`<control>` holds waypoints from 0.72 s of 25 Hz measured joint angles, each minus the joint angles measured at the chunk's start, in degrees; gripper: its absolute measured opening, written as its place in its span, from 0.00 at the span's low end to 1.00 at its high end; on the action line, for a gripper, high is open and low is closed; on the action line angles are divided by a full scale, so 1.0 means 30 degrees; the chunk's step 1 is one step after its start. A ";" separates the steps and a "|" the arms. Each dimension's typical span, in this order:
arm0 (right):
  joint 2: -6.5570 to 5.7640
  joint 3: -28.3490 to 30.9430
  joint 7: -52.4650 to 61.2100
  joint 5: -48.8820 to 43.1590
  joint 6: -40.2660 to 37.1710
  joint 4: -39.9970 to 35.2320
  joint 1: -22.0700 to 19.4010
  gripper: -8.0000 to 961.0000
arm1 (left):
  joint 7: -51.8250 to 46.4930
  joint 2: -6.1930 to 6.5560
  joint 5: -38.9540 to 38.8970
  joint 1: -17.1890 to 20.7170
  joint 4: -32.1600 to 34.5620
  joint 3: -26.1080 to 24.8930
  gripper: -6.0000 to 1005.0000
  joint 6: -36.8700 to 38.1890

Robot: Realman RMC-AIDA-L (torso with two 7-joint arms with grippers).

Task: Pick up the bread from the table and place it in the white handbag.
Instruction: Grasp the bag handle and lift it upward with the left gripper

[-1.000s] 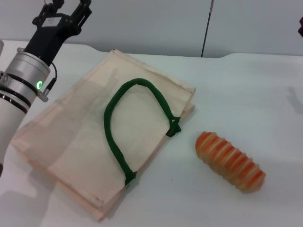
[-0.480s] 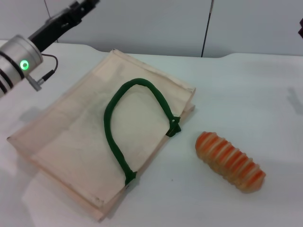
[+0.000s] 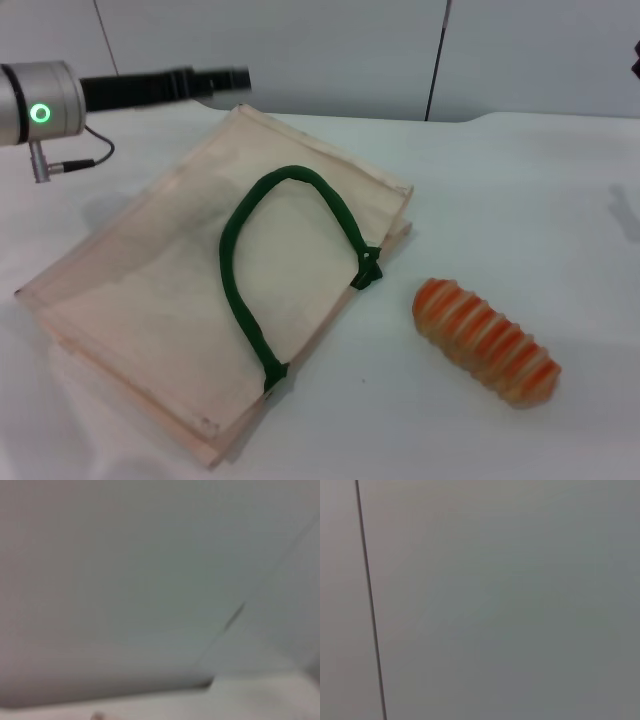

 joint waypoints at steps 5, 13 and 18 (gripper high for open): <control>-0.0001 0.0001 0.0019 0.0001 0.0000 -0.0001 0.0001 0.93 | -0.0093 0.0025 0.3665 -0.1104 -0.0755 0.0002 0.79 -0.0291; -0.0026 0.0026 0.0036 0.0000 0.0001 0.0000 -0.0003 0.93 | 0.0223 -0.0121 0.7204 -0.2600 -0.1230 0.0002 0.79 -0.0235; -0.0031 0.0006 0.0041 0.0000 0.0001 0.0000 0.0096 0.93 | 0.0378 -0.0377 0.7848 -0.2927 -0.1078 0.0002 0.79 -0.0368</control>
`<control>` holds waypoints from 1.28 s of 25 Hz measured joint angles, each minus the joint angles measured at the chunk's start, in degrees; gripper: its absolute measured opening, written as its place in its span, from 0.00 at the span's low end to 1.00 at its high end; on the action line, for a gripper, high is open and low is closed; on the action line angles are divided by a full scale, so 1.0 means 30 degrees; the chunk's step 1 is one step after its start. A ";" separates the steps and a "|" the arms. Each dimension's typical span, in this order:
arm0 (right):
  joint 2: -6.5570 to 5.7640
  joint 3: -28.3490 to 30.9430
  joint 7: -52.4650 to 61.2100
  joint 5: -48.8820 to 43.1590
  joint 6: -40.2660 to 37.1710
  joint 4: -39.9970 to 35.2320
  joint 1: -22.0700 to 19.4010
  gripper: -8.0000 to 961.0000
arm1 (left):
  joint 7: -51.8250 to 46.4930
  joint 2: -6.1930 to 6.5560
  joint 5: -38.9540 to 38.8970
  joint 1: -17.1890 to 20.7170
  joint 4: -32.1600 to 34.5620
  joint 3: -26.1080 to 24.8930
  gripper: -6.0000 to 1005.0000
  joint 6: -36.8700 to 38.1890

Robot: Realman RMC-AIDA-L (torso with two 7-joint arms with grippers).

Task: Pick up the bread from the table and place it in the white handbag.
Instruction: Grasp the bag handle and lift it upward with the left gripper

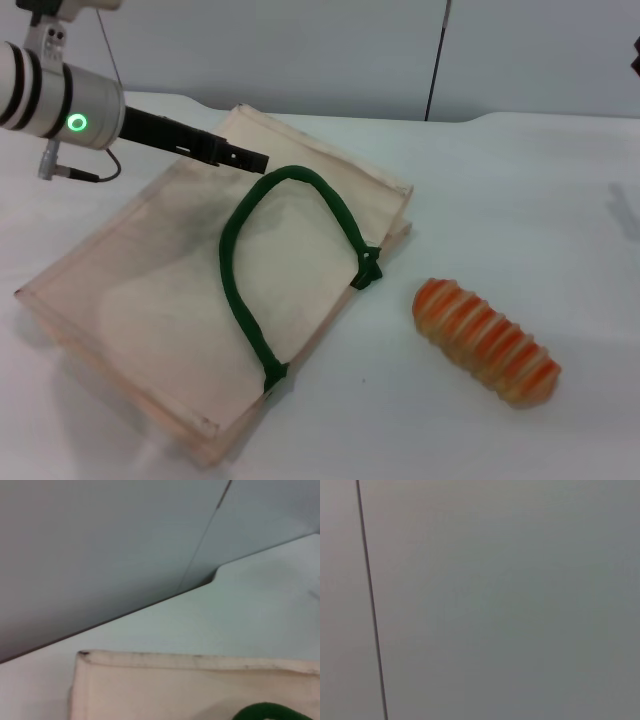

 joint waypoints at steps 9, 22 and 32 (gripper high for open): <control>0.0000 0.0019 0.0026 -0.0001 0.0000 0.0000 0.0066 0.93 | 0.0405 -0.0546 0.0416 -0.0029 0.1311 0.0000 0.79 -0.1766; 0.0000 0.0037 0.0026 -0.0001 0.0001 0.0000 0.0075 0.93 | 0.0867 -0.0850 0.0854 -0.0072 0.3160 -0.0030 0.79 -0.4879; 0.0000 0.0073 0.0025 -0.0001 0.0001 0.0000 0.0071 0.93 | 0.0384 -0.0865 0.0880 0.0034 0.3465 -0.0031 0.52 -0.5664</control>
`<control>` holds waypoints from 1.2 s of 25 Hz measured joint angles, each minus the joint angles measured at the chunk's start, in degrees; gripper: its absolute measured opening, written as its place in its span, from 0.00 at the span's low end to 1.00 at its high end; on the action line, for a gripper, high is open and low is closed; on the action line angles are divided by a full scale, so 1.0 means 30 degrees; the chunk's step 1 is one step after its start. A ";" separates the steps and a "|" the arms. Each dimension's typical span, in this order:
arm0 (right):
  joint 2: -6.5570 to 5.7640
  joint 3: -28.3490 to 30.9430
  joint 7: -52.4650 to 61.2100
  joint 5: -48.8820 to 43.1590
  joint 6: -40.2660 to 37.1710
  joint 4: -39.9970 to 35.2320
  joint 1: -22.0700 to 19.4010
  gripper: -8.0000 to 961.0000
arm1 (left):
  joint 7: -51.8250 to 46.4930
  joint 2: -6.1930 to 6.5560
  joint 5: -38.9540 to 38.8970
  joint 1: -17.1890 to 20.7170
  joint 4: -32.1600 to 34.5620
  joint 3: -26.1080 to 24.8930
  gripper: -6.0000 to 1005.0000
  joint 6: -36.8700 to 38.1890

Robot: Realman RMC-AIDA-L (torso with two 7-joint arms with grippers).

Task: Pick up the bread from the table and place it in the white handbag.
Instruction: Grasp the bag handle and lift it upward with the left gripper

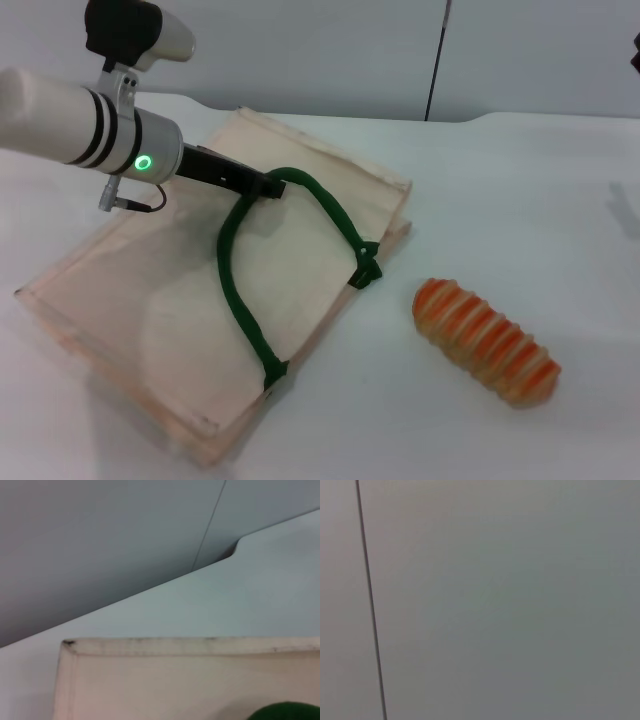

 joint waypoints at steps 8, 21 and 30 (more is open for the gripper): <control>0.0001 0.0062 -0.0001 0.0036 -0.0001 0.0001 -0.0129 0.93 | 0.0454 0.0134 -0.1729 0.0209 -0.0139 0.0002 0.32 0.1474; -0.0002 0.0070 0.0658 0.0161 -0.0028 -0.0061 -0.0162 0.93 | 0.3836 0.3129 -1.0077 0.3001 -0.0262 0.0002 0.13 1.2426; -0.0028 0.0069 0.0729 0.0077 -0.0031 -0.0023 -0.0143 0.93 | 0.2381 0.3385 -1.0999 0.2976 -0.1738 0.0002 0.13 1.5154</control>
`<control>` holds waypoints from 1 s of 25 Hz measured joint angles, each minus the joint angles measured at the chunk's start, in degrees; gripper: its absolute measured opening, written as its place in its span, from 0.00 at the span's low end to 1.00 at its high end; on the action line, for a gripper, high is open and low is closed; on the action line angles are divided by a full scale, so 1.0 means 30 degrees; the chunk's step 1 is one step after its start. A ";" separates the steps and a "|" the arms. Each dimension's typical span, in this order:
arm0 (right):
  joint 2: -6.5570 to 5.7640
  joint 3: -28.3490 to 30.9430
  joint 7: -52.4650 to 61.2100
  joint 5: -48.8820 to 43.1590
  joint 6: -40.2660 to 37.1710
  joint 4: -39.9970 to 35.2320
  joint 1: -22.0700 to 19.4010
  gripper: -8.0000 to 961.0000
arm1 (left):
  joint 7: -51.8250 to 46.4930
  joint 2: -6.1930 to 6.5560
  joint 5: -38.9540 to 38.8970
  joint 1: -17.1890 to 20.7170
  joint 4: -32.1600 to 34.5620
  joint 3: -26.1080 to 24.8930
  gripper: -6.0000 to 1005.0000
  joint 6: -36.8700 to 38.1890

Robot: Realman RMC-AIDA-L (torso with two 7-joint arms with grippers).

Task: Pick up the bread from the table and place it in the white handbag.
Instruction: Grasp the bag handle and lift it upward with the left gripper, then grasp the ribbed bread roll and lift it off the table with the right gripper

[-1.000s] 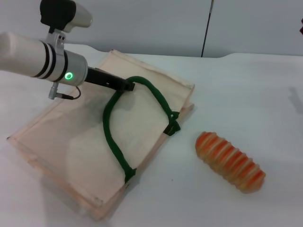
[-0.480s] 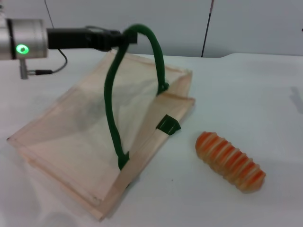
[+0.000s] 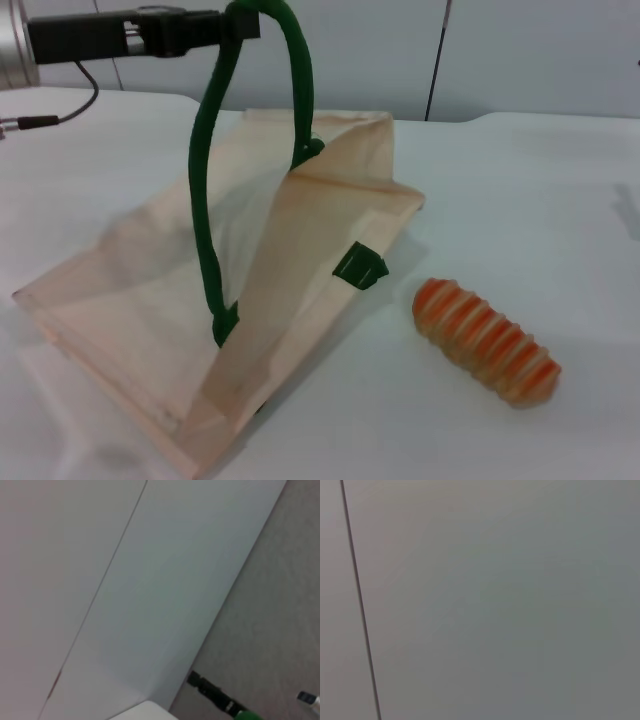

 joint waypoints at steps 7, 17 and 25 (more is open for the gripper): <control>-0.0010 -0.0121 0.0955 -0.0064 -0.0019 -0.0055 -0.0005 0.93 | -0.0434 0.0241 -0.0564 -0.0064 -0.0347 0.0000 0.13 0.0775; -0.0749 -0.5426 0.8124 -0.0700 -0.0562 -0.2940 -0.1013 0.93 | -0.1073 0.0264 -0.0402 0.0262 -0.0697 0.0028 0.13 0.0298; -0.3383 -0.6393 1.4773 -0.9135 0.2759 -0.6323 -0.2165 0.92 | -0.1132 0.0275 -0.0337 0.0413 -0.0697 0.0030 0.13 0.0093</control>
